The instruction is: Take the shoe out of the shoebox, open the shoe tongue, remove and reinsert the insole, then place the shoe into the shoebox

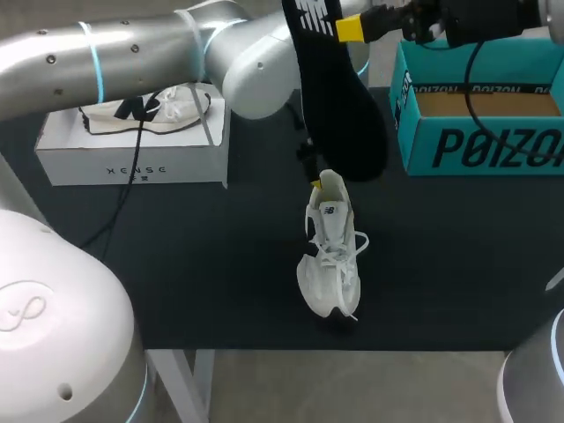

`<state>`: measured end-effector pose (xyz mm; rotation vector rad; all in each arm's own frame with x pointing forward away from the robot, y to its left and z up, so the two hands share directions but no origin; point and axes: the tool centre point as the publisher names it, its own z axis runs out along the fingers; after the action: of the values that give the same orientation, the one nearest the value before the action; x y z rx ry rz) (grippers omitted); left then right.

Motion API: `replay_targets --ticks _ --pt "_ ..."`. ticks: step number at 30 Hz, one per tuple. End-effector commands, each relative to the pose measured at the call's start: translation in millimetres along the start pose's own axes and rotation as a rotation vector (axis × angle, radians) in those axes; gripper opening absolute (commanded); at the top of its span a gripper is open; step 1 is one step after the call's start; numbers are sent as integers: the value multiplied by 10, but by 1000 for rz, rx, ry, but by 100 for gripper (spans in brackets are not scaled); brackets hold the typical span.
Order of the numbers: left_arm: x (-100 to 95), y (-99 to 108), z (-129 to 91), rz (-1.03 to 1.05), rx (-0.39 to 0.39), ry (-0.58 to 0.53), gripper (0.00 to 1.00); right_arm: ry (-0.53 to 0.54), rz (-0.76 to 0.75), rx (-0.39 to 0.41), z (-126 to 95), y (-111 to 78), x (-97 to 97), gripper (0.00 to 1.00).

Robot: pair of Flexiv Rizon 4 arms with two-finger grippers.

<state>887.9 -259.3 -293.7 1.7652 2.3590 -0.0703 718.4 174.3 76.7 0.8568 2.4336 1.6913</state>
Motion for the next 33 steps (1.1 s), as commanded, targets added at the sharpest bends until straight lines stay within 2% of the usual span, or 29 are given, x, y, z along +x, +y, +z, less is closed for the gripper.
replay_targets --ticks 1,31,33 --pt "514 -5 -260 -12 -24 -251 100 -2 1 1 29 9 -3 0" --pt "514 -5 -260 -12 -24 -251 100 -2 1 1 29 9 -3 0" --pt "543 -36 -348 20 -3 -378 100 -2 1 1 29 9 -3 0"
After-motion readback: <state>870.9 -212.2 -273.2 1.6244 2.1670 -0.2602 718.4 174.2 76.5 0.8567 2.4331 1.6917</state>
